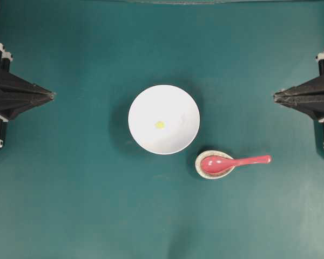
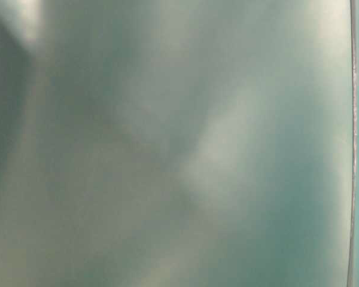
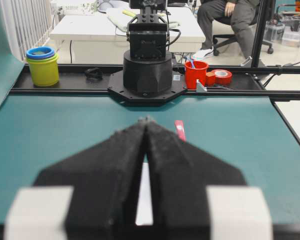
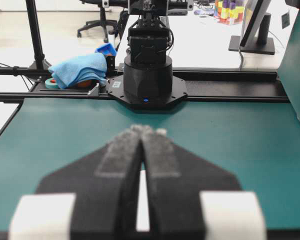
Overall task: Scoop the yellow hexagonal prism block from the bowl with a spoon using the right arm.
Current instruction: 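Move the right gripper toward the red spoon handle on the spoon rest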
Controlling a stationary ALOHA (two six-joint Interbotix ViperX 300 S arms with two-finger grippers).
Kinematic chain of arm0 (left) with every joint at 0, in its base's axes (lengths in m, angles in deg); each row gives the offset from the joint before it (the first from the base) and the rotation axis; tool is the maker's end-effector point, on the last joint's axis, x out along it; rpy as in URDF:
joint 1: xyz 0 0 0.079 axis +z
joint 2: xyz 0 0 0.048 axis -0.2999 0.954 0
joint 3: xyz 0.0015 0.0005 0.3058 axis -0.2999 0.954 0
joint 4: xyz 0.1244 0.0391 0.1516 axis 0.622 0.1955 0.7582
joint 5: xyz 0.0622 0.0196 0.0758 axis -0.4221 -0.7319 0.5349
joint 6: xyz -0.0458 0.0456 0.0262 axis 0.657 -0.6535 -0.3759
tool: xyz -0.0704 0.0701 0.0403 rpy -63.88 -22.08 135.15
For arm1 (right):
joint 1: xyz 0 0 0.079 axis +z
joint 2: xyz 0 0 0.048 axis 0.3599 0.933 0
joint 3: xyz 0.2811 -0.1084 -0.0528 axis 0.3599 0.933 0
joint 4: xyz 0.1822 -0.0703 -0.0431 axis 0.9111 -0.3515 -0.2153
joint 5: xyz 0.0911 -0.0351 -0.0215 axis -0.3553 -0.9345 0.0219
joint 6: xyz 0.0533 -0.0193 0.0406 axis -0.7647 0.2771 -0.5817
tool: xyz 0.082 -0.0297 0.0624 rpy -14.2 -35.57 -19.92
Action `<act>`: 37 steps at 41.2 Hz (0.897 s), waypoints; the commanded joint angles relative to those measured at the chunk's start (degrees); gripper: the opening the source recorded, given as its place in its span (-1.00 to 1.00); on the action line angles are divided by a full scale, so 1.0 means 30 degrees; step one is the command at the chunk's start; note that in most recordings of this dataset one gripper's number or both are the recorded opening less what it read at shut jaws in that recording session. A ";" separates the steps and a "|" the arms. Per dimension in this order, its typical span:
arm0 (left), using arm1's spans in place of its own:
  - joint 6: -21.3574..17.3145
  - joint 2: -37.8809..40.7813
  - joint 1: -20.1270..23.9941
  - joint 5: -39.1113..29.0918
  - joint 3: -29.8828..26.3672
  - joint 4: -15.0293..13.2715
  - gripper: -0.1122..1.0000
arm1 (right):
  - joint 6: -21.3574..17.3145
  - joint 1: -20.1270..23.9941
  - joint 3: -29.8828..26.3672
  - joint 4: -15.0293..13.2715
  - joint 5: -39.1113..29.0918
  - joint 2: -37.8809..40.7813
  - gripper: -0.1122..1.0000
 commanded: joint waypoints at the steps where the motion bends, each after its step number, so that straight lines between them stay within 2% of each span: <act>1: 0.0000 0.0234 0.0205 -0.0322 -0.0469 0.0234 -0.81 | -0.0029 0.0000 -0.0176 0.0000 0.0000 0.0234 -0.81; 5: 0.0059 0.0264 0.0205 -0.0381 -0.0469 0.0234 -0.79 | -0.0029 0.0000 -0.0176 0.0000 -0.0791 0.0469 -0.80; 17: 0.0088 0.0264 0.0205 -0.0381 -0.0469 0.0234 -0.79 | -0.0059 0.0469 -0.0146 0.0000 -0.1055 0.0674 -0.78; 19: 0.0088 0.0264 0.0234 -0.0410 -0.0469 0.0234 -0.79 | -0.0059 0.0527 -0.0117 0.0000 -0.1143 0.0732 -0.68; 24: 0.0088 0.0264 0.0234 -0.0557 -0.0469 0.0234 -0.79 | -0.0088 0.0674 -0.0029 0.0029 -0.1143 0.1084 -0.13; 28: 0.0088 0.0264 0.0234 -0.0586 -0.0469 0.0234 -0.79 | -0.0088 0.0703 0.0059 0.0029 -0.1084 0.1670 0.20; 30: 0.0088 0.0264 0.0205 -0.0586 -0.0469 0.0234 -0.79 | -0.0117 0.0703 0.0117 0.0059 -0.1055 0.1963 0.25; 37: 0.0088 0.0264 0.0234 -0.0586 -0.0469 0.0234 -0.79 | -0.0293 0.0938 0.0352 0.0439 -0.0381 0.3633 0.21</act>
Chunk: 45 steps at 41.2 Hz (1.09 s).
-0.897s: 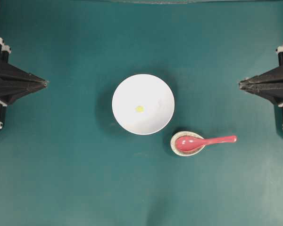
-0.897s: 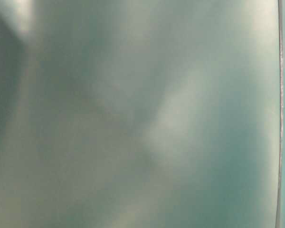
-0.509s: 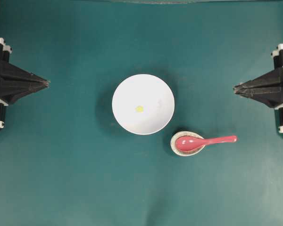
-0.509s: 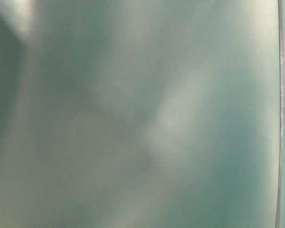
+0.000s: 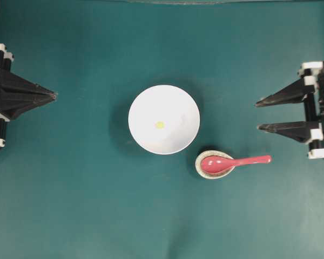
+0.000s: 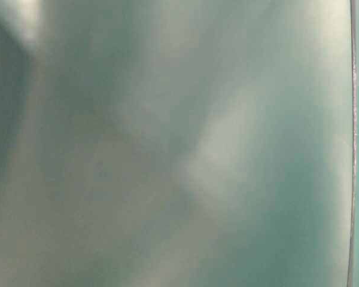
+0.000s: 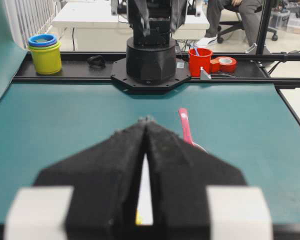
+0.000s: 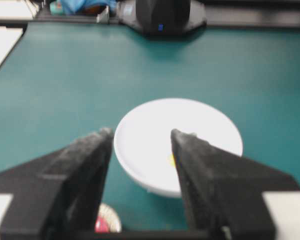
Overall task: Scoop the yellow hexagonal prism block from the bowl with a spoon using the right arm.
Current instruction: 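Move the right gripper toward the red spoon handle on the spoon rest, then close the right gripper on the red spoon handle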
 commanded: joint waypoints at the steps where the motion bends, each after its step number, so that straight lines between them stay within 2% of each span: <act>1: 0.0029 0.0176 0.0029 0.0059 -0.0469 0.0029 -0.79 | -0.0088 0.0234 -0.0059 0.0234 0.0674 0.0937 0.21; 5: 0.0029 0.0176 0.0059 0.0059 -0.0439 0.0029 -0.79 | -0.0176 0.0469 0.0293 0.0439 0.1494 0.2021 0.21; 11: 0.0029 0.0176 0.0059 0.0059 -0.0469 0.0029 -0.79 | -0.0234 0.0996 0.0967 0.1230 0.3604 0.3662 0.21; 23: 0.0000 0.0176 0.0059 0.0059 -0.0469 0.0059 -0.79 | -0.0234 0.3135 0.2227 0.3838 0.8262 0.7324 0.21; 29: 0.0000 0.0176 0.0059 0.0059 -0.0469 0.0059 -0.79 | -0.0234 0.4189 0.2461 0.4805 1.0166 0.8936 0.21; 45: 0.0029 0.0176 0.0059 0.0059 -0.0469 0.0059 -0.79 | -0.0234 0.6592 0.2695 0.7236 1.2393 1.1924 0.21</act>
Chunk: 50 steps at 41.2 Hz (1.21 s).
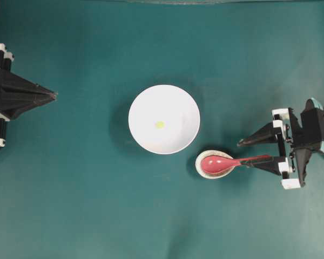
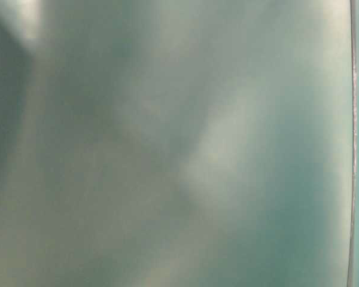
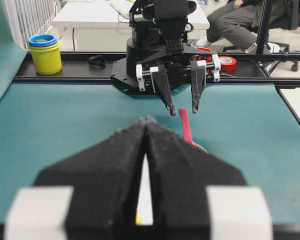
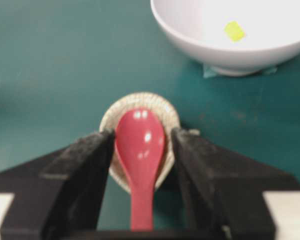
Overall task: Scoop the yellow hexagonal prism block from the bowl with a spoon using the right arm.
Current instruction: 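Close the right gripper on the red spoon handle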
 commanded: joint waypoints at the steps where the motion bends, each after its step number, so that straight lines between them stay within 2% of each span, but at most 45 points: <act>1: 0.0029 0.0176 0.0059 0.0088 -0.0469 0.0059 -0.79 | 0.0029 0.0527 -0.0146 0.0439 0.0498 0.0352 0.21; 9: 0.0088 0.0176 0.0059 0.0088 -0.0469 0.0059 -0.79 | 0.0029 0.1025 -0.0146 0.0820 0.0762 0.1406 0.21; 50: 0.0117 0.0176 0.0059 0.0088 -0.0469 0.0059 -0.79 | 0.0117 0.1084 -0.0117 0.0732 0.1260 0.4102 0.21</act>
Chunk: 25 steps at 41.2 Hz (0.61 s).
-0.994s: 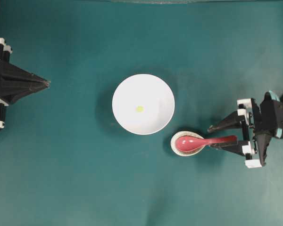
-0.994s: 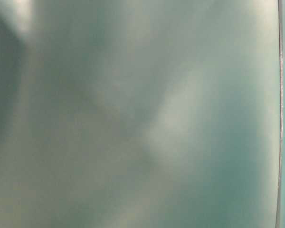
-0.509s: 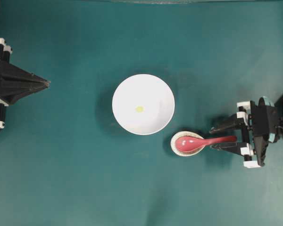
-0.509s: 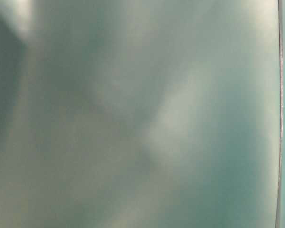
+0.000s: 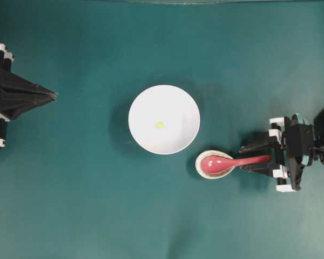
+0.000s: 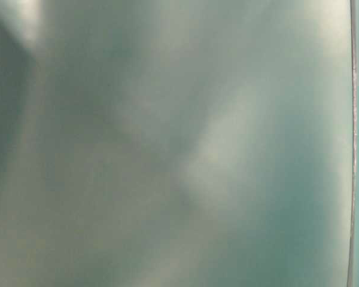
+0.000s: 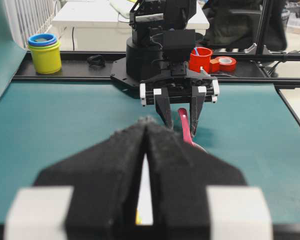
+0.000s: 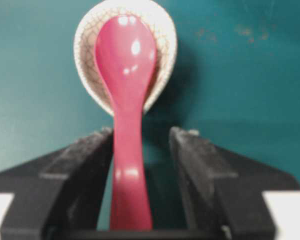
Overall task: Scoop the yellow hexagonal prism block from the bowl with a spoon using the right arm.
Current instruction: 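Close the right gripper on the red spoon handle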
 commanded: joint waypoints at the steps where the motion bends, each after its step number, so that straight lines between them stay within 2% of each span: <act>1: 0.0059 0.0176 0.0029 0.0088 -0.0498 0.0029 -0.79 | 0.0029 0.0059 -0.0176 -0.0029 0.0205 -0.0146 0.21; 25: 0.0059 0.0205 0.0029 0.0059 -0.0469 0.0029 -0.79 | 0.0146 0.0029 -0.0439 -0.0234 0.0176 -0.0146 0.21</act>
